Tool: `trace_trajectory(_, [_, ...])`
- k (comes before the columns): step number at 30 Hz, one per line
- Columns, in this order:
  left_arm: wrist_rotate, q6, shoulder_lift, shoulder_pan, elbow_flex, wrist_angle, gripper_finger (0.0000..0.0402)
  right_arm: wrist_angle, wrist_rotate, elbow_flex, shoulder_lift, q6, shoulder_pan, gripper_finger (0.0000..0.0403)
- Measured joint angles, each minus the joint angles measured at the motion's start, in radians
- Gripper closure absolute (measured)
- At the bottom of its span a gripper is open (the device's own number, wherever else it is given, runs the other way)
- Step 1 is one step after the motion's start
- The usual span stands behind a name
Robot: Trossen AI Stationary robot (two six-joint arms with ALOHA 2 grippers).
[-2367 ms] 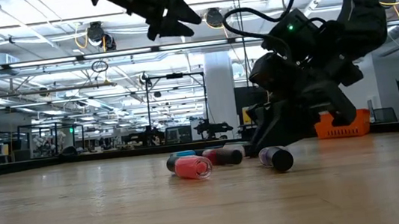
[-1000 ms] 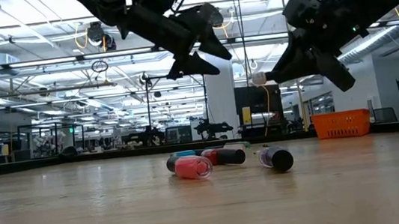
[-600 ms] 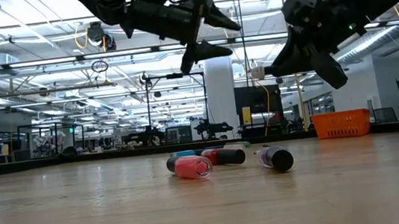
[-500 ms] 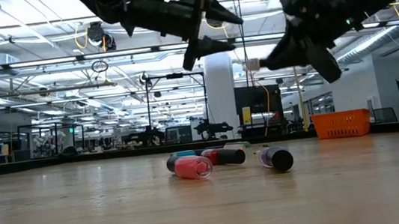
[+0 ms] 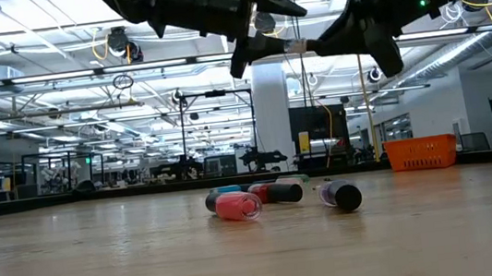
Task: Pick & Place Nail Polish
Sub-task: Put the white nail polish bottle into the orange basket
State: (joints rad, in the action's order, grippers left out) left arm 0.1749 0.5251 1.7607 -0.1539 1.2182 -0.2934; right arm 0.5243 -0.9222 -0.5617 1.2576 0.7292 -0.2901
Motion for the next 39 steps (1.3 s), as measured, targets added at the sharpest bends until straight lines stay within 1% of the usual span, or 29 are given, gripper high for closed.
trace_trajectory(6, [0.000, 0.008, 0.000, 0.002, 0.000, -0.001, 0.0158, 0.094, 0.002, 0.000, 0.000, 0.085, 0.000, 0.0355])
trace_trajectory(10, [-0.001, 0.004, 0.000, 0.012, 0.000, -0.009, 0.0158, 0.116, 0.002, 0.000, 0.000, 0.124, 0.004, 0.0355])
trace_trajectory(19, [-0.003, -0.027, 0.000, 0.022, 0.000, -0.024, 0.0158, 0.127, 0.004, 0.000, 0.000, 0.133, 0.028, 0.0355])
trace_trajectory(25, [-0.001, -0.045, 0.000, 0.022, 0.000, -0.025, 0.0158, 0.180, 0.003, 0.000, 0.000, 0.181, 0.029, 0.0355])
trace_trajectory(39, [0.000, -0.079, 0.000, 0.022, 0.000, -0.026, 0.0158, 0.183, 0.006, 0.000, 0.000, 0.175, 0.029, 0.0355])
